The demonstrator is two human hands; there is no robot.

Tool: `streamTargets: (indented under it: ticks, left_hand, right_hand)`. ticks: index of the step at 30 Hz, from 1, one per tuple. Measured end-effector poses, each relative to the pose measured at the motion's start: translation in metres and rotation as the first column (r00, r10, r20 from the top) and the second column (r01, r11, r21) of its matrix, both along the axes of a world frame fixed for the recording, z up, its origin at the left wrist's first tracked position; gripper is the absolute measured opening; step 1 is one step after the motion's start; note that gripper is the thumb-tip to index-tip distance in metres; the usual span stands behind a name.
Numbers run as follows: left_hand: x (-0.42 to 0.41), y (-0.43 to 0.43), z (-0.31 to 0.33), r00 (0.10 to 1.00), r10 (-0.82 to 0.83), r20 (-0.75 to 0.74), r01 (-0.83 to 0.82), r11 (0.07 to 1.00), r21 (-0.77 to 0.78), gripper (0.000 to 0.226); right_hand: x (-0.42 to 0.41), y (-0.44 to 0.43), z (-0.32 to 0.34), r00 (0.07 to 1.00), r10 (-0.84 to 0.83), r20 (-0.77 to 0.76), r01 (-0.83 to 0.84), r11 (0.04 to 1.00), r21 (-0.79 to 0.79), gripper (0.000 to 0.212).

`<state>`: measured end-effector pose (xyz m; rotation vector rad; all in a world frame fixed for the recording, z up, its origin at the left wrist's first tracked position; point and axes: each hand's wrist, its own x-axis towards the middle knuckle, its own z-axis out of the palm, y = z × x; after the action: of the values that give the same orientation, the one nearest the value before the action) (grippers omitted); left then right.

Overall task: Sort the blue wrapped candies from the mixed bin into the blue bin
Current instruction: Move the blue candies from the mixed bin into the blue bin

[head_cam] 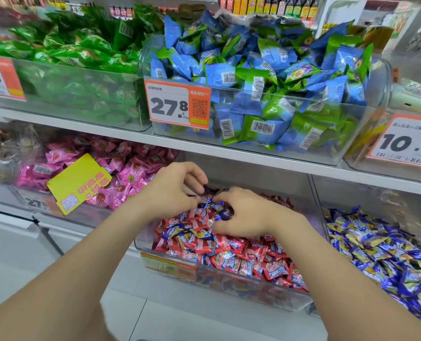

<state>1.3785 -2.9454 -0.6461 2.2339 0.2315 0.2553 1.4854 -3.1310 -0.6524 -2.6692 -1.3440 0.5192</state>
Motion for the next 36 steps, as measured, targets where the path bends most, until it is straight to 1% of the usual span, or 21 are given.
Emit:
streamTargets:
  ticks: [2,3,4,6,9,11,12,15,16,17,19,21,24,26,29,31,33,34,36]
  left_hand:
    - [0.000,-0.003,0.003,1.000,-0.022,0.016,0.023,0.999,-0.037,0.040]
    - [0.000,-0.003,0.003,0.999,-0.035,0.019,0.035,0.999,-0.019,0.040]
    - [0.000,-0.003,0.003,0.999,-0.045,0.016,0.045,0.999,0.012,0.039]
    - [0.001,0.000,0.000,0.998,-0.068,-0.017,0.070,0.989,0.132,0.040]
    - [-0.002,0.002,-0.001,0.983,-0.079,-0.164,0.139,0.907,0.397,0.031]
    - [-0.006,0.001,0.002,0.969,-0.057,-0.241,0.170,0.861,0.479,0.033]
    - [-0.008,0.000,0.004,0.960,-0.048,-0.275,0.185,0.847,0.498,0.037]
    - [-0.016,-0.001,0.008,0.907,-0.038,-0.420,0.268,0.821,0.504,0.048]
    - [-0.019,-0.002,0.009,0.884,-0.030,-0.466,0.288,0.820,0.494,0.053]
    - [-0.020,-0.003,0.008,0.866,-0.024,-0.499,0.303,0.819,0.487,0.057]
    - [-0.021,-0.004,0.006,0.852,-0.018,-0.524,0.317,0.813,0.488,0.065]
    - [-0.020,-0.003,0.003,0.858,-0.012,-0.513,0.296,0.829,0.475,0.066]
    - [-0.020,0.002,0.002,0.869,-0.028,-0.495,0.282,0.849,0.446,0.060]
    - [-0.021,0.002,0.003,0.870,-0.049,-0.490,0.283,0.864,0.417,0.057]
    - [-0.017,0.001,0.002,0.900,-0.039,-0.434,0.222,0.898,0.381,0.042]
    - [-0.012,-0.001,-0.001,0.913,-0.007,-0.408,0.202,0.878,0.435,0.032]
    - [-0.008,0.000,-0.007,0.905,0.006,-0.426,0.231,0.834,0.502,0.033]
    - [-0.007,0.000,-0.009,0.898,0.008,-0.440,0.251,0.811,0.528,0.033]
    - [-0.004,0.001,-0.013,0.891,0.004,-0.454,0.285,0.773,0.567,0.031]
  right_hand:
    - [0.001,0.001,-0.002,1.000,0.006,0.002,-0.006,1.000,0.012,0.057]
    - [0.000,0.002,-0.002,1.000,0.006,0.008,-0.006,1.000,0.021,0.047]
    - [0.000,0.002,-0.004,1.000,0.006,0.010,-0.006,0.999,0.033,0.042]
    - [-0.002,0.000,-0.004,0.999,0.030,0.015,-0.031,0.999,0.043,0.041]
    - [-0.003,-0.005,-0.004,0.998,0.069,0.005,-0.069,0.995,0.076,0.031]
    - [-0.003,-0.007,-0.005,0.997,0.081,-0.006,-0.080,0.992,0.094,0.026]
    - [-0.002,-0.008,-0.005,0.996,0.089,-0.025,-0.086,0.991,0.099,0.030]
    - [-0.003,-0.011,-0.004,0.990,0.120,-0.075,-0.116,0.992,0.051,0.057]
    - [-0.004,-0.010,-0.004,0.989,0.129,-0.073,-0.127,0.991,0.043,0.060]
    - [-0.004,-0.010,-0.005,0.989,0.131,-0.067,-0.128,0.990,0.052,0.055]
    - [-0.003,-0.008,-0.008,0.991,0.116,-0.063,-0.108,0.987,0.116,0.035]
    - [-0.003,-0.009,-0.010,0.993,0.098,-0.072,-0.087,0.985,0.148,0.025]
    - [-0.002,-0.013,-0.009,0.994,0.074,-0.076,-0.060,0.984,0.170,0.024]
    - [-0.001,-0.016,-0.009,0.997,0.058,-0.053,-0.048,0.983,0.175,0.023]
    - [0.001,-0.019,-0.007,0.998,0.052,-0.031,-0.046,0.982,0.181,0.020]
    - [-0.001,-0.020,-0.006,0.998,0.065,-0.014,-0.062,0.985,0.160,0.018]
    - [-0.003,-0.019,-0.005,0.997,0.063,0.039,-0.066,0.992,0.106,0.018]
    - [-0.004,-0.018,-0.005,0.997,0.042,0.058,-0.047,0.995,0.088,0.020]
    - [-0.004,-0.016,-0.006,0.995,0.004,0.100,-0.011,0.998,0.068,0.032]
